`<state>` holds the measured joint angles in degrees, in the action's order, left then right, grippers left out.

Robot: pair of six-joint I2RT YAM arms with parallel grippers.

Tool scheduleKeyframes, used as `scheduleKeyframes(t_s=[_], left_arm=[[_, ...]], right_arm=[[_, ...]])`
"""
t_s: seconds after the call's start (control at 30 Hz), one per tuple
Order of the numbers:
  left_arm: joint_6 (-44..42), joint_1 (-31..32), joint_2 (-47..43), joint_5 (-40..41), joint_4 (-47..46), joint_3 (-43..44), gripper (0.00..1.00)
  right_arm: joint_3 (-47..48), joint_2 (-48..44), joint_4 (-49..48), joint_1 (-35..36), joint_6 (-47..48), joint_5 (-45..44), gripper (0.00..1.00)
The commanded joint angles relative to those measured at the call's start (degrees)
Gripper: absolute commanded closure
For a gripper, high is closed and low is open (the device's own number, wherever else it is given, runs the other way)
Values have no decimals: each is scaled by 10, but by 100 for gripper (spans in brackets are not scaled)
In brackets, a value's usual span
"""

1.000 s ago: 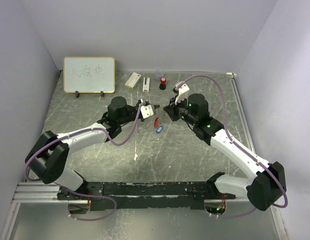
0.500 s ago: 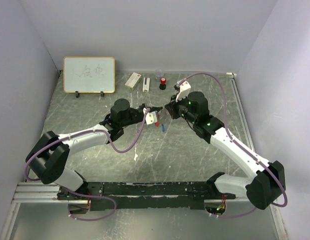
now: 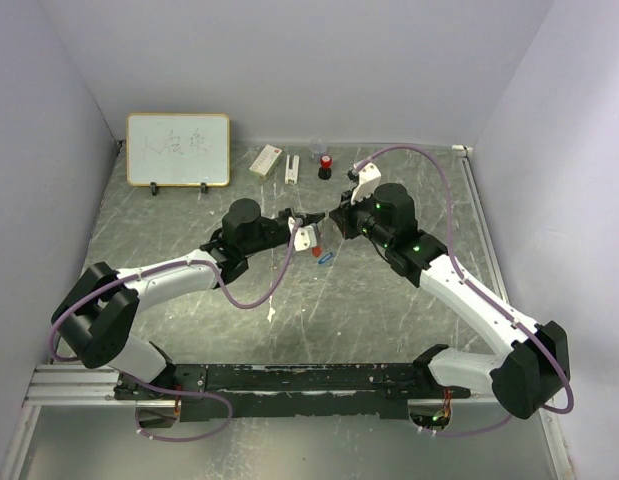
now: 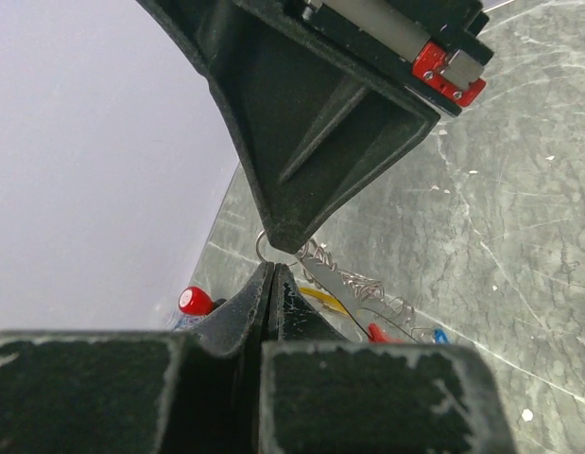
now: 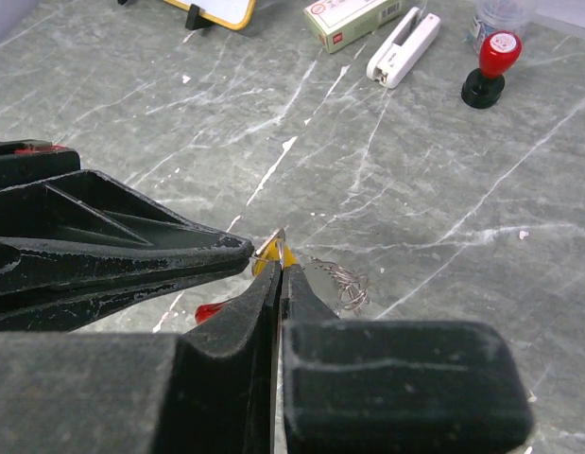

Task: Put the keys on the keyring

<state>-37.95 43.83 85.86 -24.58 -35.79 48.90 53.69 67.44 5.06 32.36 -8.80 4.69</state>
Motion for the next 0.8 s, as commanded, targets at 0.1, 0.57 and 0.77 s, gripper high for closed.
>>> scheduleKeyframes(t_s=[0.1,0.57,0.77], left_arm=[[-16,9,5,12,-23,12,93],[-28,17,17,40,-34,15,93],[-31,19,17,48,-46,12,93]], right_arm=[[20,1,-4,0,-3,2,100],[17,-2,-1,0,-4,8,100],[19,-1,1,0,-3,9,100]])
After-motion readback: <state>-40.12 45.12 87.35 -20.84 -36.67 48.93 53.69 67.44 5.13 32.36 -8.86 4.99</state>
